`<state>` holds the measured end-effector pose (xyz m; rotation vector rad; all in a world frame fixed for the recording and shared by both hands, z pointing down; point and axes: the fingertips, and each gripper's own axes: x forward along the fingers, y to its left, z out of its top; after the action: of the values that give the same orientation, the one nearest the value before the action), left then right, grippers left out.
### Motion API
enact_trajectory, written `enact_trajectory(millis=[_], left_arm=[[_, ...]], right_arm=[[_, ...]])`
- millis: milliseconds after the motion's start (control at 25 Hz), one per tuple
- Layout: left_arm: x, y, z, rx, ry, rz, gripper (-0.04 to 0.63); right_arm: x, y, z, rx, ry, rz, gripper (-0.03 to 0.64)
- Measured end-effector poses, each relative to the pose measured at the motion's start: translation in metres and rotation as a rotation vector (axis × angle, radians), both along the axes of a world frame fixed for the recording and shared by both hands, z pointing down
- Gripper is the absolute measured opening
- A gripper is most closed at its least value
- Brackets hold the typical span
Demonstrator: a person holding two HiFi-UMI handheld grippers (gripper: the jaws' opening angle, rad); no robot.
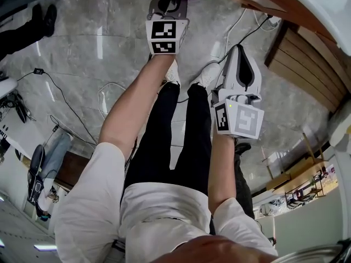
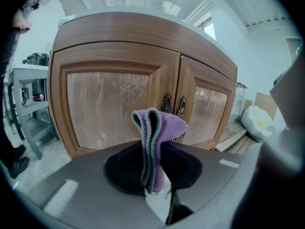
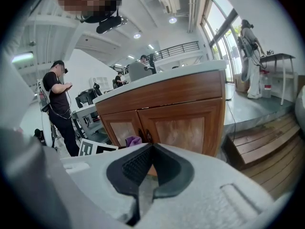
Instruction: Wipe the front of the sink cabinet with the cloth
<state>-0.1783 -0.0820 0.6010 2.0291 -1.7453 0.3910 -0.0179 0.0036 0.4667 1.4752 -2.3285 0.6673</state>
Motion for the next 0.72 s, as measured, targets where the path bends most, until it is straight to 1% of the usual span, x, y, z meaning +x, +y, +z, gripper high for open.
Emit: enact_trajectory(millis=[80, 200, 240, 360, 520, 600, 680, 720], left_arm=[[-0.004, -0.004, 0.001, 0.001, -0.007, 0.014, 0.075], [-0.01, -0.009, 0.002, 0.014, -0.055, 0.048, 0.075], [-0.013, -0.011, 0.003, 0.016, -0.053, 0.046, 0.075], [-0.025, -0.019, 0.002, 0.019, -0.006, 0.009, 0.075], [-0.042, -0.023, 0.004, 0.021, -0.014, 0.019, 0.075], [-0.055, -0.022, 0.004, 0.019, -0.039, 0.013, 0.075], [-0.062, -0.021, 0.005, 0.022, -0.075, 0.03, 0.075], [-0.064, -0.022, 0.005, 0.025, -0.081, 0.037, 0.075]], right_arm=[[-0.003, -0.002, 0.001, -0.004, -0.007, 0.008, -0.003], [-0.012, -0.002, 0.002, -0.004, -0.007, 0.003, -0.003], [-0.016, 0.0, 0.002, -0.004, -0.005, -0.003, -0.003], [-0.025, 0.003, 0.005, -0.008, 0.0, -0.018, -0.003], [-0.035, 0.002, 0.005, -0.01, 0.011, -0.027, -0.003], [-0.04, 0.0, 0.005, -0.011, 0.015, -0.028, -0.003], [-0.047, -0.002, 0.004, -0.009, 0.016, -0.033, -0.003], [-0.051, -0.003, 0.004, -0.007, 0.016, -0.038, -0.003]])
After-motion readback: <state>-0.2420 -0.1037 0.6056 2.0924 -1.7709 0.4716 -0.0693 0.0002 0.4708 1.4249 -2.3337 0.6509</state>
